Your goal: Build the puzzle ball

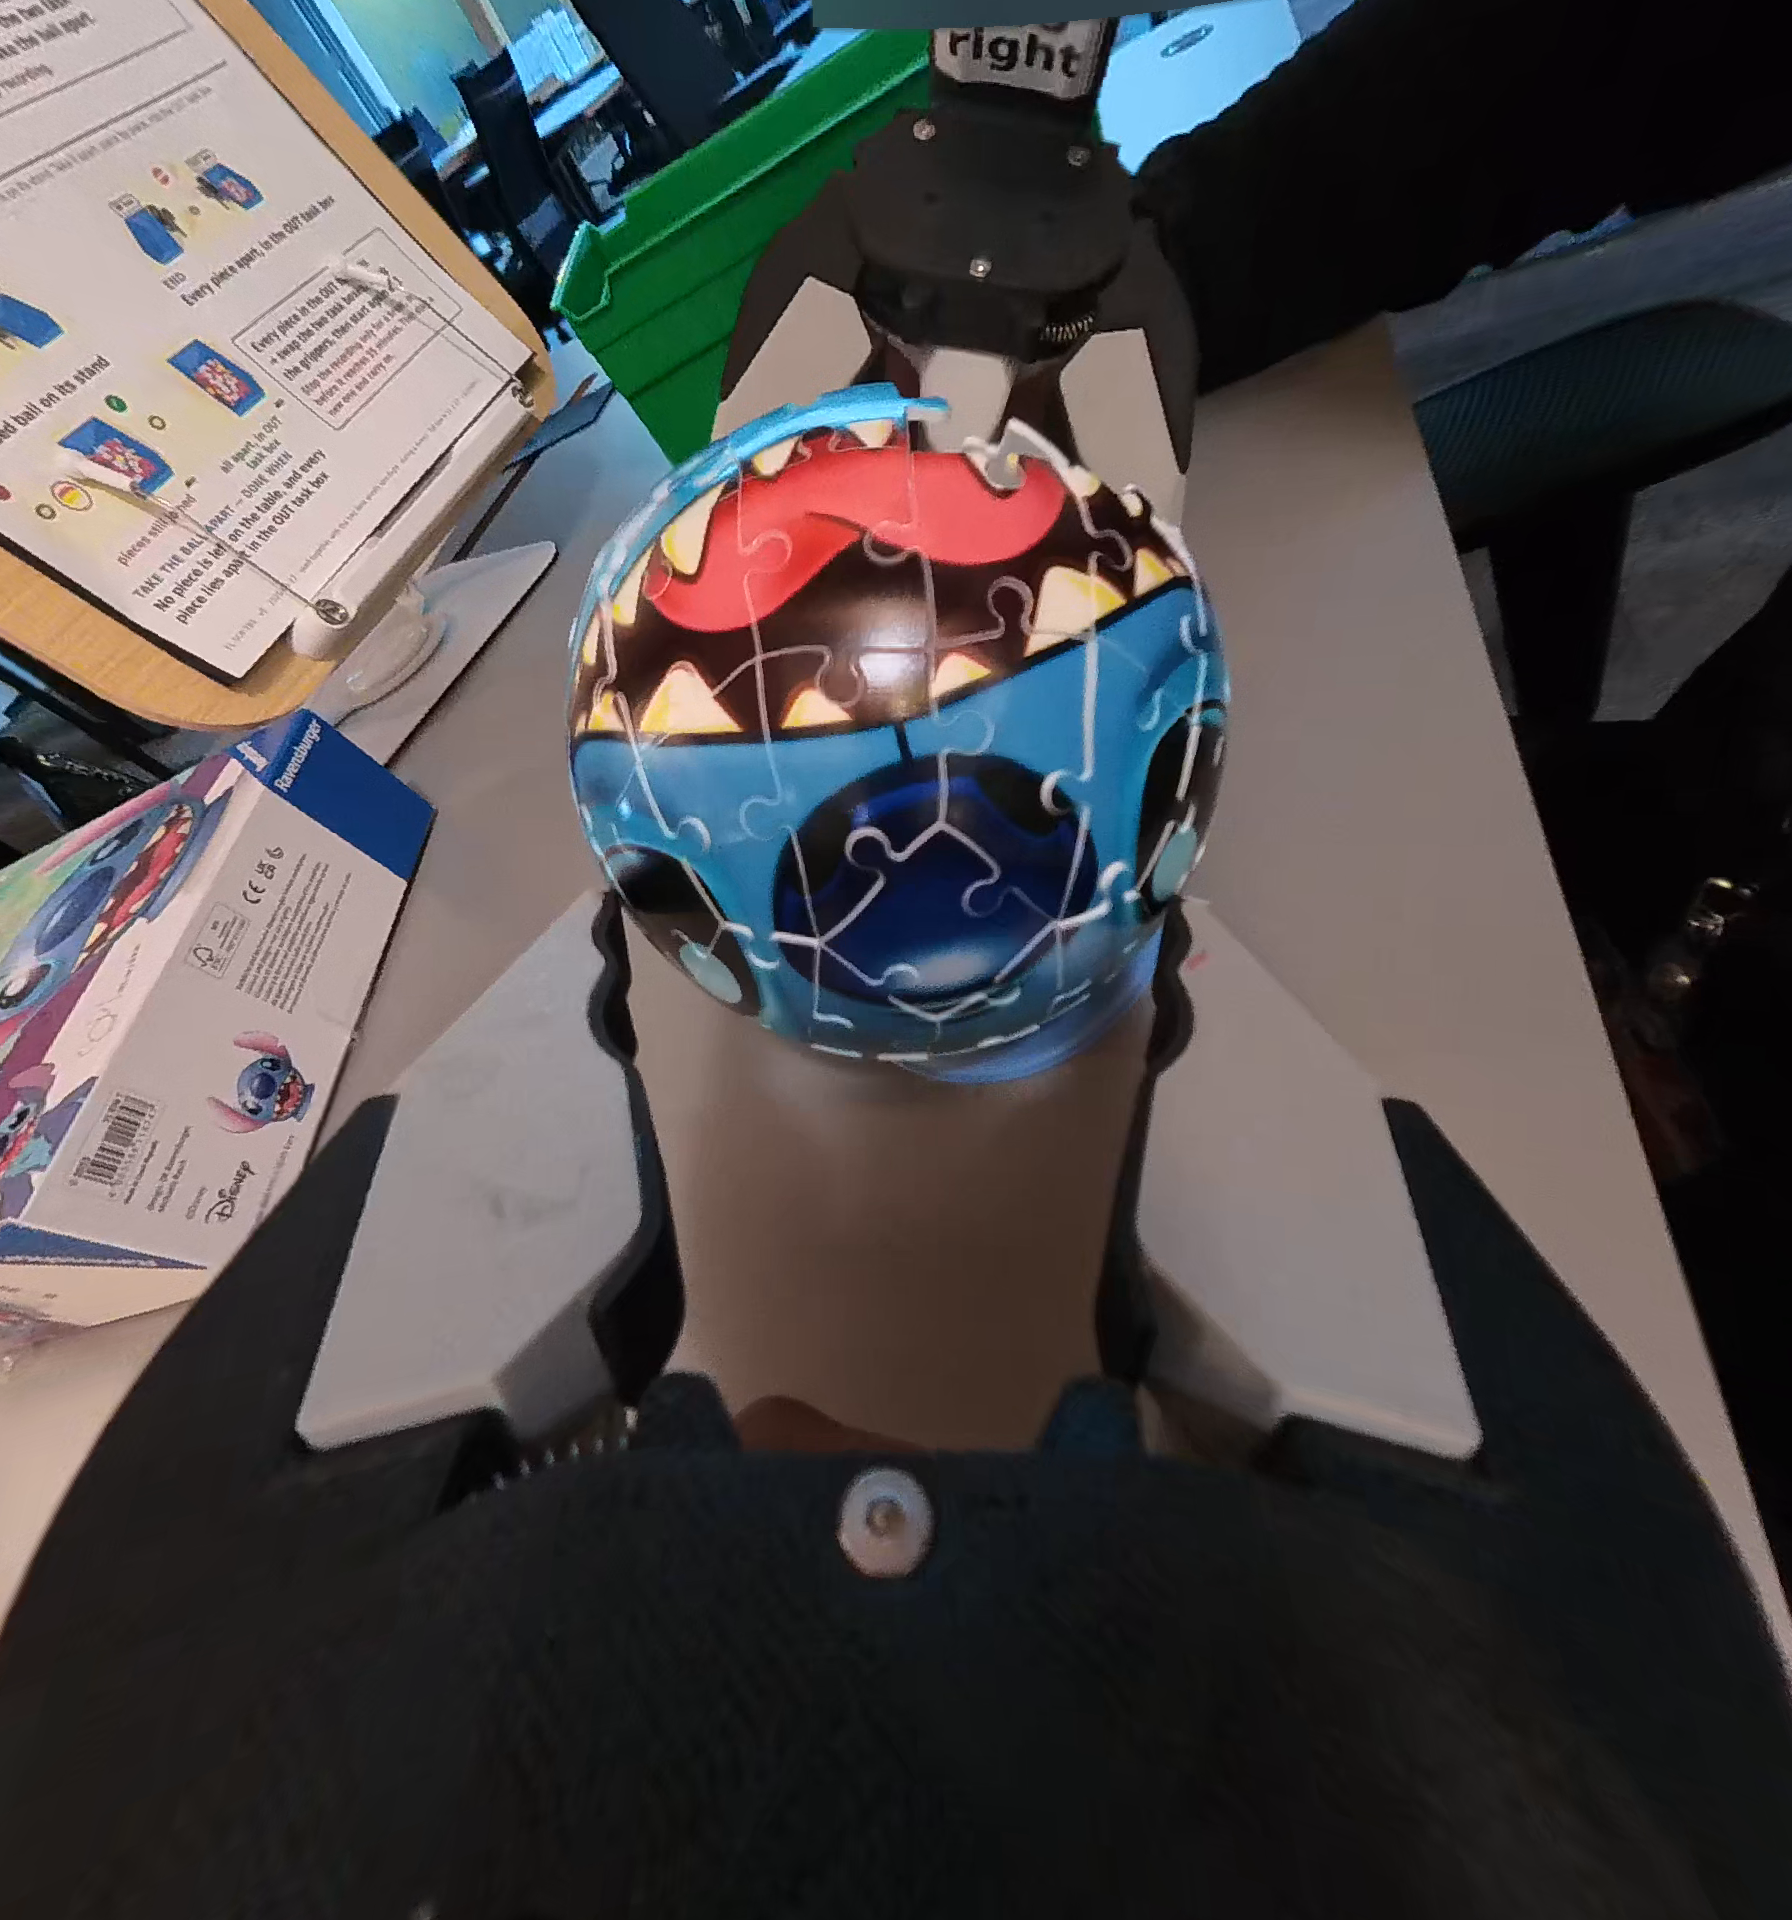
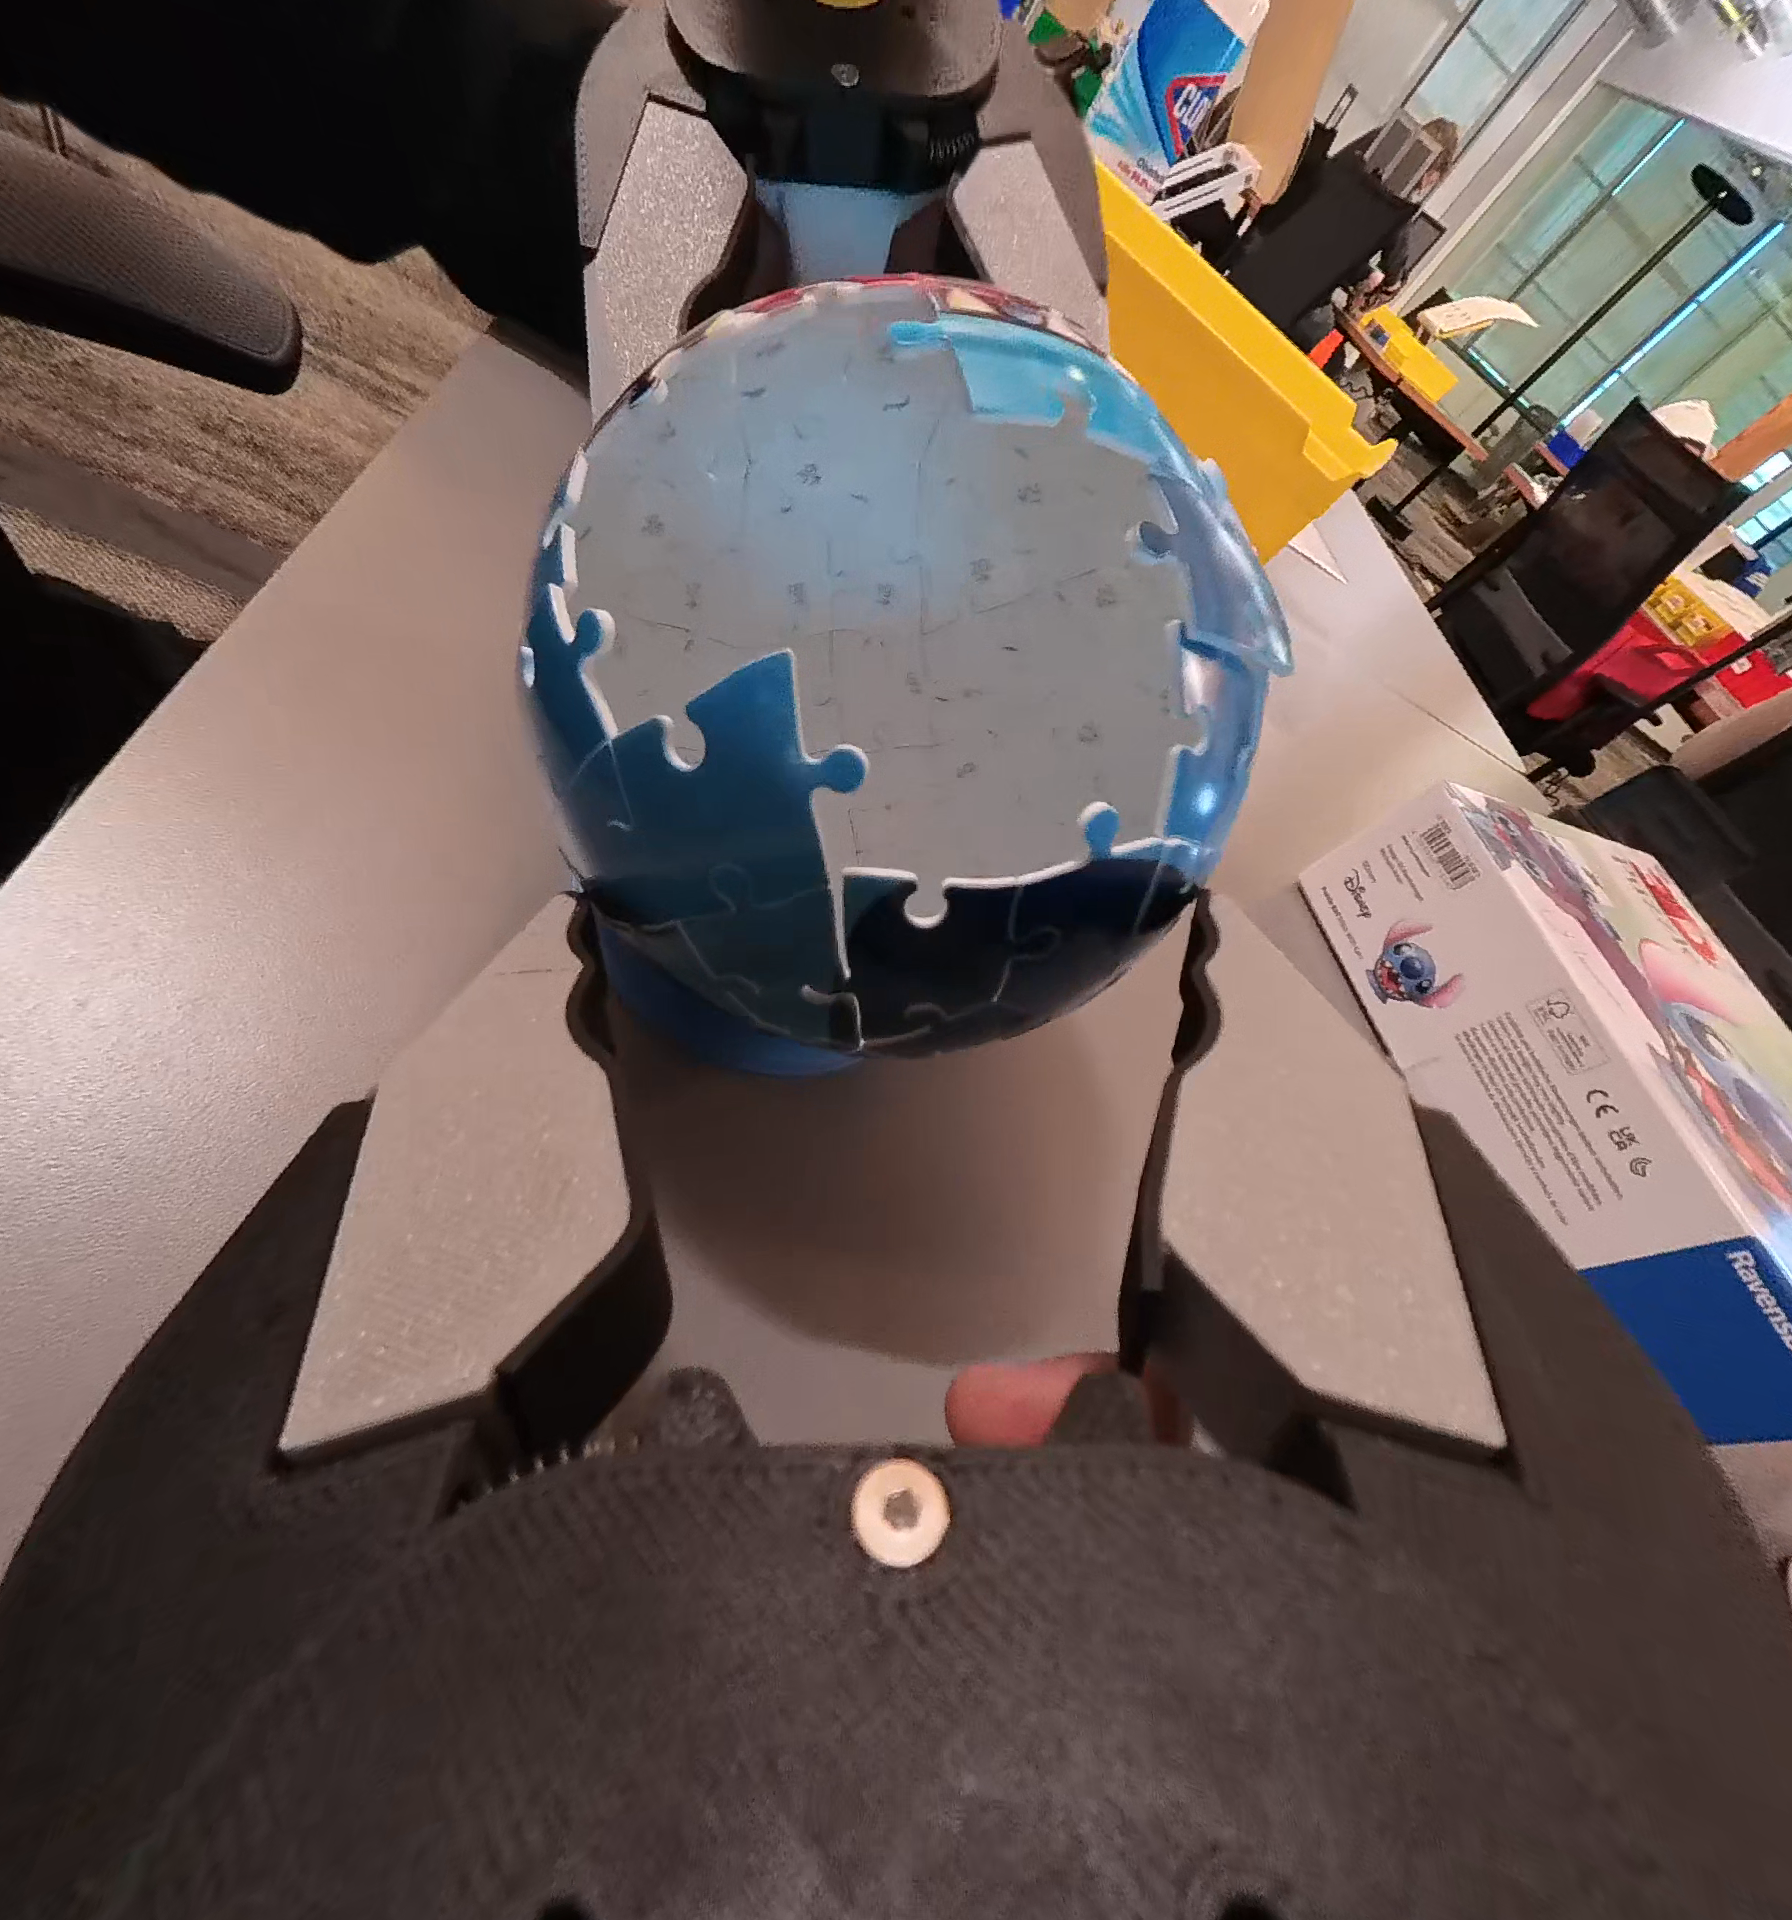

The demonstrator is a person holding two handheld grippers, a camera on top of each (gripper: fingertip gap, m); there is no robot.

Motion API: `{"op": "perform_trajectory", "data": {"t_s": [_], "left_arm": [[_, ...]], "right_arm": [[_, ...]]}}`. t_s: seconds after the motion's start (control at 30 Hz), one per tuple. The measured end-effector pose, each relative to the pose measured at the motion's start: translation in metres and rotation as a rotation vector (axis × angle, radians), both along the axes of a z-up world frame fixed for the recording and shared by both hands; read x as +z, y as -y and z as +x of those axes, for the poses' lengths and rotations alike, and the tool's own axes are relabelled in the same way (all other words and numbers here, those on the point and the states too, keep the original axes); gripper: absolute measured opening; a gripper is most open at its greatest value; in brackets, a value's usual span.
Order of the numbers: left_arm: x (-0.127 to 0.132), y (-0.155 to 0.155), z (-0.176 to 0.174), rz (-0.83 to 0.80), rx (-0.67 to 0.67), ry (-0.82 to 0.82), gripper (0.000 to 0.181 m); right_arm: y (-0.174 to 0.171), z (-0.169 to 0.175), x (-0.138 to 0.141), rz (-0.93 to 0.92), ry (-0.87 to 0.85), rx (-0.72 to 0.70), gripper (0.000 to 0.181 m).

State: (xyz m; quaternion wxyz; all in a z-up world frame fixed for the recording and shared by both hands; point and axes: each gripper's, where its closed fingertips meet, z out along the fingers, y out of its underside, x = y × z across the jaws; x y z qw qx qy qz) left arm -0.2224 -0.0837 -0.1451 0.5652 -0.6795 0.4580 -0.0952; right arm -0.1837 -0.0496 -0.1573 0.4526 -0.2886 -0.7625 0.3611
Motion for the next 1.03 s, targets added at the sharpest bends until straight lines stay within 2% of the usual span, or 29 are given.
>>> {"op": "perform_trajectory", "data": {"t_s": [0.33,0.7,1.03], "left_arm": [[-0.005,-0.003,0.001,-0.022,0.030,0.062,0.101],[0.008,-0.009,0.001,-0.074,0.039,0.213,0.099],[0.011,-0.009,0.002,-0.095,0.032,0.257,0.099]], "right_arm": [[0.000,0.001,0.002,-0.094,0.047,0.017,0.108],[-0.006,0.002,0.007,-0.348,0.170,0.053,0.107],[-0.006,0.002,0.004,-0.394,0.217,0.051,0.108]]}}
